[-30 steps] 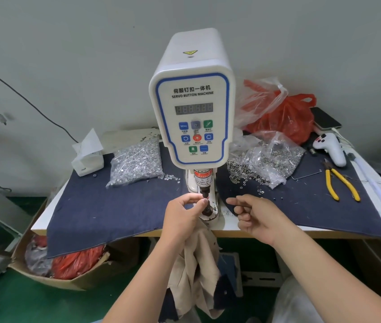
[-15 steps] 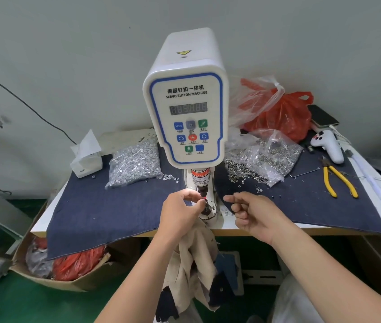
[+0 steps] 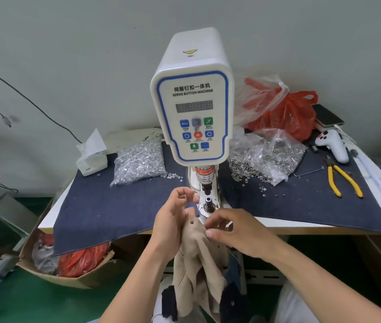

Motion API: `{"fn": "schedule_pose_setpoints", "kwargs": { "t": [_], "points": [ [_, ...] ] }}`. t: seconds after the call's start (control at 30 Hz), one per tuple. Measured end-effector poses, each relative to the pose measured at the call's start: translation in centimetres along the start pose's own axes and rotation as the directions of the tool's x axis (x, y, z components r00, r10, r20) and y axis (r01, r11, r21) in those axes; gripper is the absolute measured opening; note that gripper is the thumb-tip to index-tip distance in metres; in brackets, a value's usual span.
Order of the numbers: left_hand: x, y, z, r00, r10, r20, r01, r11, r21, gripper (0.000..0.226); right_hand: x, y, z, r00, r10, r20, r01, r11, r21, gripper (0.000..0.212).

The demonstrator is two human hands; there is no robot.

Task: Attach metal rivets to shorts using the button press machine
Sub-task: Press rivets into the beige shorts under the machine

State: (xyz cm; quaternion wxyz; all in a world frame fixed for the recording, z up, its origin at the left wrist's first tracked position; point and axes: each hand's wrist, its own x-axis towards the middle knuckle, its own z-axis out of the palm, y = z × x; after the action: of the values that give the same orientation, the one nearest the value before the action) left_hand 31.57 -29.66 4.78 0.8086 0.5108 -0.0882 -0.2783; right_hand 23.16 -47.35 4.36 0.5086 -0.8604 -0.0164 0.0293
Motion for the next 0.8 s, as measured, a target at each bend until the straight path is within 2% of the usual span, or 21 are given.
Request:
{"fn": "schedule_pose_setpoints", "kwargs": {
  "t": [0.07,0.13,0.17,0.23,0.3,0.37,0.43,0.5,0.53,0.57,0.63,0.67,0.73,0.8],
  "points": [
    [-0.4,0.3,0.3,1.0,0.014,0.025,-0.014,1.0,0.017,0.024,-0.2,-0.1,0.0,1.0,-0.003,0.001,0.003,1.0,0.014,0.011],
    [-0.9,0.9,0.4,0.999,0.039,0.023,-0.043,0.983,0.179,0.028,-0.4,-0.2,-0.3,1.0,-0.01,0.016,0.009,0.998,0.059,0.014],
    [-1.1,1.2,0.1,0.997,0.068,0.039,-0.077,0.94,0.333,0.027,-0.6,-0.2,-0.5,1.0,-0.012,0.019,0.009,0.99,0.139,0.013],
    [-1.5,1.7,-0.4,0.984,0.085,0.156,-0.163,0.774,0.612,0.023,-0.8,-0.2,-1.1,1.0,-0.012,0.016,0.005,0.93,0.367,0.011],
    [-1.7,2.1,-0.9,0.963,-0.027,0.27,-0.197,0.614,0.764,0.019,-0.9,-0.3,-1.3,1.0,-0.001,0.026,-0.012,0.874,0.486,0.017],
    [-1.5,2.3,-1.1,0.95,-0.123,0.288,-0.176,0.55,0.817,0.017,-0.9,-0.3,-1.4,0.999,0.002,0.05,-0.026,0.878,0.478,0.017],
    [-1.2,2.5,-1.4,0.953,-0.119,0.277,-0.159,0.585,0.796,0.015,-0.9,0.1,-2.0,0.992,0.01,0.125,-0.057,0.923,0.381,0.018],
    [-1.0,2.2,-1.7,0.954,-0.071,0.292,-0.17,0.671,0.722,0.016,-0.8,0.4,-2.9,0.971,0.04,0.234,-0.077,0.985,0.152,0.03],
    [-1.0,1.9,-1.8,0.951,-0.046,0.306,-0.18,0.721,0.669,0.016,-0.7,0.5,-3.3,0.967,0.062,0.249,-0.081,0.994,0.067,0.035],
    [-1.0,1.6,-1.8,0.948,-0.025,0.316,-0.183,0.771,0.61,0.017,-0.6,0.6,-3.7,0.968,0.066,0.242,-0.082,0.995,0.056,0.037],
    [-1.0,0.9,-1.9,0.952,-0.019,0.307,-0.159,0.823,0.545,0.019,-0.4,0.8,-3.9,0.978,0.04,0.205,-0.089,0.968,0.237,0.034],
    [-0.9,0.7,-1.8,0.954,-0.04,0.296,-0.143,0.81,0.569,0.021,-0.2,1.1,-3.9,0.986,0.032,0.165,-0.089,0.932,0.352,0.031],
    [-0.3,0.4,-1.7,0.957,-0.106,0.269,-0.115,0.716,0.689,0.025,0.4,1.8,-3.7,0.994,0.079,0.074,-0.105,0.864,0.493,0.031],
    [0.3,0.1,-1.7,0.964,-0.142,0.224,-0.083,0.642,0.762,0.026,1.1,2.4,-3.1,0.988,0.153,0.011,-0.136,0.84,0.526,0.03]
  ]
}}
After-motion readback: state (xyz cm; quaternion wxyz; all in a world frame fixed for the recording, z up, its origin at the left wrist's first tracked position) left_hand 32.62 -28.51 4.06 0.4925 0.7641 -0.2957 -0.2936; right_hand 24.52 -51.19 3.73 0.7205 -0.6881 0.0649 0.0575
